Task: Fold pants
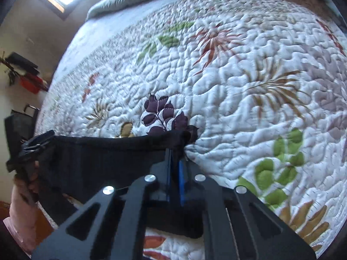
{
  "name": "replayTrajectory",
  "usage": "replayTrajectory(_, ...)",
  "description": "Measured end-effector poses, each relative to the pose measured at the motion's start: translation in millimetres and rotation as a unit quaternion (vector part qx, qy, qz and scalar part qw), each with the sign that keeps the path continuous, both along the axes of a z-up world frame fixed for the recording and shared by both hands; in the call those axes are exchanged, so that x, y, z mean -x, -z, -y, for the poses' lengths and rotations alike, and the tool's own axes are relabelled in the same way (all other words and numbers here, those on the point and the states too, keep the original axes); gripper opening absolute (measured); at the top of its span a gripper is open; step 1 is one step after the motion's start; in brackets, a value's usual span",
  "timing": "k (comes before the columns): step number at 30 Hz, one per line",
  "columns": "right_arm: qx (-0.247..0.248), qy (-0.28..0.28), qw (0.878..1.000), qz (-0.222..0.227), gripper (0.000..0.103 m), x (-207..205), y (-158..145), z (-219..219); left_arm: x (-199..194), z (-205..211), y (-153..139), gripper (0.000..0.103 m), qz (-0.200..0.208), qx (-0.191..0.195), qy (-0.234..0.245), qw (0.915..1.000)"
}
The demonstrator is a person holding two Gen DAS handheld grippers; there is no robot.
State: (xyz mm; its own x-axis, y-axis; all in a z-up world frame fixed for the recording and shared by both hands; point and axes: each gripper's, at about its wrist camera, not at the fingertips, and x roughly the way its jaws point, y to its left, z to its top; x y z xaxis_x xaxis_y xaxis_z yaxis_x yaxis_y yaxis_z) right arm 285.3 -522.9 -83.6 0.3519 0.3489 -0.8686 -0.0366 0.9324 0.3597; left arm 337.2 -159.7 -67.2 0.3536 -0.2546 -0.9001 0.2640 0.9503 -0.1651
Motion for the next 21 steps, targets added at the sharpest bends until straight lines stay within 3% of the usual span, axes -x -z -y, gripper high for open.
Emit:
replayTrajectory(2, -0.037, -0.004, 0.999, 0.018, 0.005, 11, -10, 10, -7, 9, 1, 0.099, 0.008, 0.003, 0.035, 0.9994)
replayTrajectory(4, -0.043, -0.013, 0.999, 0.020, 0.008, 15, -14, 13, -13, 18, 5, 0.099, 0.006, 0.009, 0.071, 0.9974)
replayTrajectory(5, -0.027, -0.010, 0.999, 0.017, 0.014, 16, -13, 14, -15, 21, 7, 0.099, 0.003, 0.007, 0.082, 0.9966)
replayTrajectory(7, 0.008, 0.006, 1.000, 0.009, 0.061, 14, -8, 19, -20, 25, 13, 0.099, -0.002, -0.014, 0.081, 0.9966)
replayTrajectory(8, 0.009, 0.011, 1.000, 0.004, 0.067, 12, -3, 21, -22, 27, 16, 0.099, -0.011, -0.015, 0.083, 0.9964)
replayTrajectory(11, 0.006, 0.017, 1.000, -0.017, 0.070, 0, 16, 23, -21, 31, 27, 0.099, -0.038, -0.004, 0.098, 0.9944)
replayTrajectory(13, -0.003, 0.013, 1.000, -0.020, 0.078, -6, 20, 22, -19, 35, 32, 0.099, -0.047, 0.003, 0.106, 0.9933)
replayTrajectory(14, -0.007, 0.004, 1.000, -0.019, 0.078, -8, 20, 18, -17, 37, 34, 0.099, -0.052, 0.006, 0.113, 0.9922)
replayTrajectory(15, -0.020, -0.011, 1.000, -0.019, 0.071, -10, 20, 13, -14, 41, 36, 0.099, -0.051, 0.000, 0.125, 0.9909)
replayTrajectory(16, -0.040, -0.027, 0.999, -0.020, 0.050, -11, 19, 6, -11, 45, 36, 0.099, -0.047, -0.008, 0.133, 0.9900)
replayTrajectory(17, -0.045, -0.038, 0.998, -0.021, 0.045, -11, 19, 0, -9, 49, 37, 0.099, -0.046, -0.014, 0.146, 0.9882)
replayTrajectory(18, -0.021, -0.049, 0.998, -0.014, 0.036, -8, 16, -7, -8, 53, 38, 0.099, -0.047, -0.018, 0.157, 0.9864)
replayTrajectory(19, 0.001, -0.060, 0.998, -0.007, 0.021, -6, 13, -13, -8, 54, 39, 0.099, -0.046, -0.021, 0.162, 0.9855)
replayTrajectory(21, 0.000, -0.062, 0.998, 0.006, 0.005, -2, 6, -12, -10, 57, 40, 0.099, -0.049, -0.020, 0.173, 0.9835)
